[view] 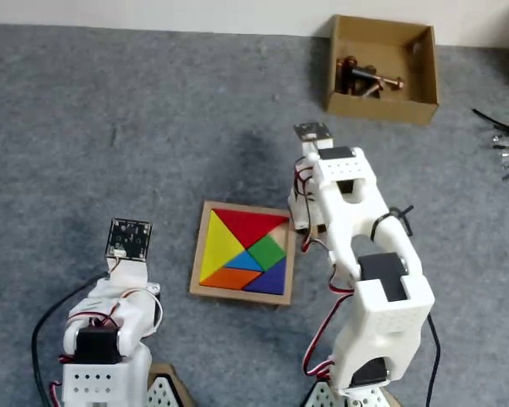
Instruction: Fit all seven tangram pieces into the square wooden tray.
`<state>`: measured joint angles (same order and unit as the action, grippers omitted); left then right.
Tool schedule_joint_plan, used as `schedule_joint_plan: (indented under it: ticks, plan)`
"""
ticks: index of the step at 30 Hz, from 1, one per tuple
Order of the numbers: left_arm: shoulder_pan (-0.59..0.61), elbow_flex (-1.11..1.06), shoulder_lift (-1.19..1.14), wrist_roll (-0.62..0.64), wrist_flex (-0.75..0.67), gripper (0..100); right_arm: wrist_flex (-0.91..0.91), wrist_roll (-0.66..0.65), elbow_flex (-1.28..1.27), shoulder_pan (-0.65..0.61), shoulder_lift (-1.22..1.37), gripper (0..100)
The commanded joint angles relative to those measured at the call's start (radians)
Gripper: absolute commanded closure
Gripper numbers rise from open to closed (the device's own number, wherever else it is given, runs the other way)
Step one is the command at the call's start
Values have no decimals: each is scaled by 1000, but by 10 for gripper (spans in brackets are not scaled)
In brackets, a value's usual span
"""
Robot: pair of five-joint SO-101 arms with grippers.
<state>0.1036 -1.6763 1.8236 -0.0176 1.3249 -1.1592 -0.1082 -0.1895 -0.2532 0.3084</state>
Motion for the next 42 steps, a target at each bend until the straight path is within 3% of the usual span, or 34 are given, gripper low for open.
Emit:
schedule_joint_plan:
  ticks: [1,14,26,42]
  plan:
    - [-12,-18,10,2,3,995,-2,9,68,-1,-33,964]
    - [-12,-18,10,2,3,995,-56,9,74,-5,-194,964]
    - [-12,-18,10,2,3,995,-124,9,-50,-173,-331,964]
    - [-12,-18,10,2,3,995,104,51,-228,-193,-329,964]
